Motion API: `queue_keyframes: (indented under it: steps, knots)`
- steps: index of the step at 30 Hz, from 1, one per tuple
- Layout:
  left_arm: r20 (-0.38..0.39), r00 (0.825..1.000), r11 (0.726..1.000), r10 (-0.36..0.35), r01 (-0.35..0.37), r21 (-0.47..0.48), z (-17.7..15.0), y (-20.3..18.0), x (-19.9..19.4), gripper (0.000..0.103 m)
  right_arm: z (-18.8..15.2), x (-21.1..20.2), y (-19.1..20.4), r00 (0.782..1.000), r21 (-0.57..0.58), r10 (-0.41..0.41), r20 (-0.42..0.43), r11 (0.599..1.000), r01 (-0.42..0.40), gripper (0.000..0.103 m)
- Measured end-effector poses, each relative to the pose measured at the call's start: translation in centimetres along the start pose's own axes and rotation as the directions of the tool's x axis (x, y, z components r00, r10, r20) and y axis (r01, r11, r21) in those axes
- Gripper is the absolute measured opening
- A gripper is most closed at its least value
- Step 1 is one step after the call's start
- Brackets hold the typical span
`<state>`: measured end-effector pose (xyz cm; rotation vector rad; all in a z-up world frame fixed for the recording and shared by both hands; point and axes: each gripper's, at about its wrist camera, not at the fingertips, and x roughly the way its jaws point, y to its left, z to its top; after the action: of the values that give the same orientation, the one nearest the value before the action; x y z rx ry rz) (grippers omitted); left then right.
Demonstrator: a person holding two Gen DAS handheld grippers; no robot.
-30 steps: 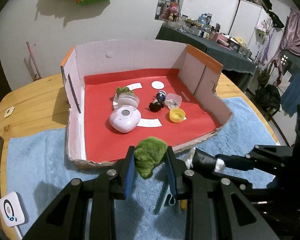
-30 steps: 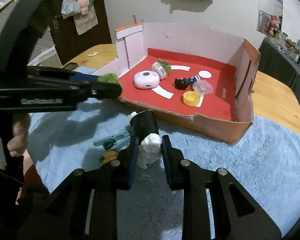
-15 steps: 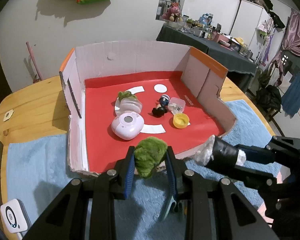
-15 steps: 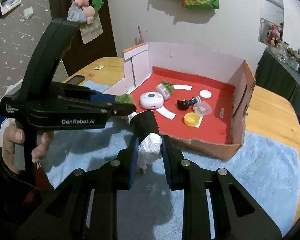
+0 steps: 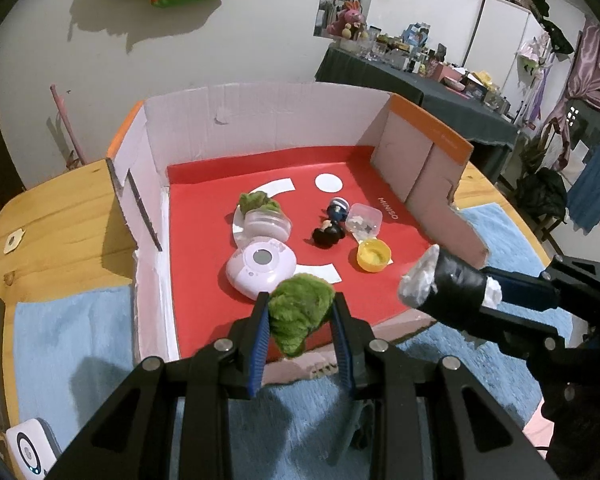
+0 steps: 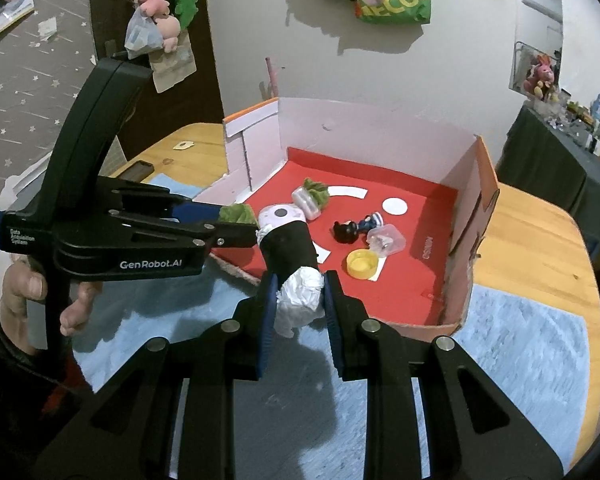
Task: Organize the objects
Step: 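Lift the green plush and black-and-white plush and carry them into the red box, then lower both plush toys onto the box floor and open both grippers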
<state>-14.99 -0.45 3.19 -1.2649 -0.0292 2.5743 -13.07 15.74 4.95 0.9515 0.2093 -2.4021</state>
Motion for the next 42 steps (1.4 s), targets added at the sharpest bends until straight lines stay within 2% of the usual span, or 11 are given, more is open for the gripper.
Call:
queue_keyframes:
  steps: [20,42]
  knots:
    - [-0.069,0.998,1.0,-0.004,0.003,-0.004,0.3,0.5,2.8,0.031,0.6,4.1,-2.0,0.997,0.023,-0.003,-0.083,1.0,0.004,0.022]
    - [-0.147,0.989,1.0,-0.013,0.014,0.002,0.6,0.4,5.1,0.031,0.8,7.3,-2.4,0.985,0.014,0.009,-0.17,1.0,-0.007,0.022]
